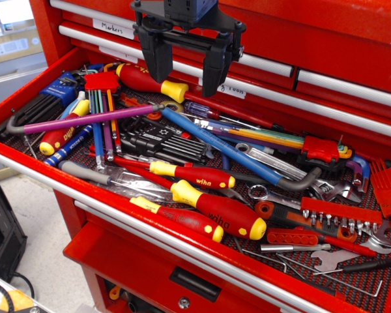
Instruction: Pick up violet Allen key
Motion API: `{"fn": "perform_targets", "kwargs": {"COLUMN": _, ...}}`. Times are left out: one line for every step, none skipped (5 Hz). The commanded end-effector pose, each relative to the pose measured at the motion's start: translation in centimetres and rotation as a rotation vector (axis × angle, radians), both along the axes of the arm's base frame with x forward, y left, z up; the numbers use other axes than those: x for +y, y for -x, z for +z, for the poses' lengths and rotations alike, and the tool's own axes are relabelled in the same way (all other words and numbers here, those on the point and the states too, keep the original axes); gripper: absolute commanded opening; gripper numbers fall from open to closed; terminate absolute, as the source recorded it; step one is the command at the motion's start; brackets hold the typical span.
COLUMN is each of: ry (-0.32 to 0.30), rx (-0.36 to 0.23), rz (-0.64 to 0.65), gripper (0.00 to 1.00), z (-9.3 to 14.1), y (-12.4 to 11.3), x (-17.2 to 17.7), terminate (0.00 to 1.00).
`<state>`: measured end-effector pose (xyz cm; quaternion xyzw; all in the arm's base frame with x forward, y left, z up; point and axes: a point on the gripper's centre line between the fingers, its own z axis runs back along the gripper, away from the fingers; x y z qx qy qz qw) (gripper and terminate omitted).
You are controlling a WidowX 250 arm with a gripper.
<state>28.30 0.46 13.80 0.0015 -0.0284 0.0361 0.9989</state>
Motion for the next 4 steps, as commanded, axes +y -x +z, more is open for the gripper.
{"fn": "perform_targets", "kwargs": {"ry": 0.000, "rx": 0.000, "rz": 0.000, "gripper": 1.00, "z": 0.0, "y": 0.0, "x": 0.0, "terminate": 0.00}}
{"fn": "perform_targets", "kwargs": {"ry": -0.155, "rx": 0.059, "rz": -0.194, "gripper": 1.00, "z": -0.5, "y": 0.5, "x": 4.4, "terminate": 0.00}}
{"fn": "perform_targets", "kwargs": {"ry": -0.324, "rx": 0.033, "rz": -0.364, "gripper": 1.00, "z": -1.0, "y": -0.5, "x": 8.5, "terminate": 0.00}}
{"fn": "perform_targets", "kwargs": {"ry": -0.391, "rx": -0.034, "rz": -0.461, "gripper": 1.00, "z": -3.5, "y": -0.6, "x": 11.4, "terminate": 0.00}}
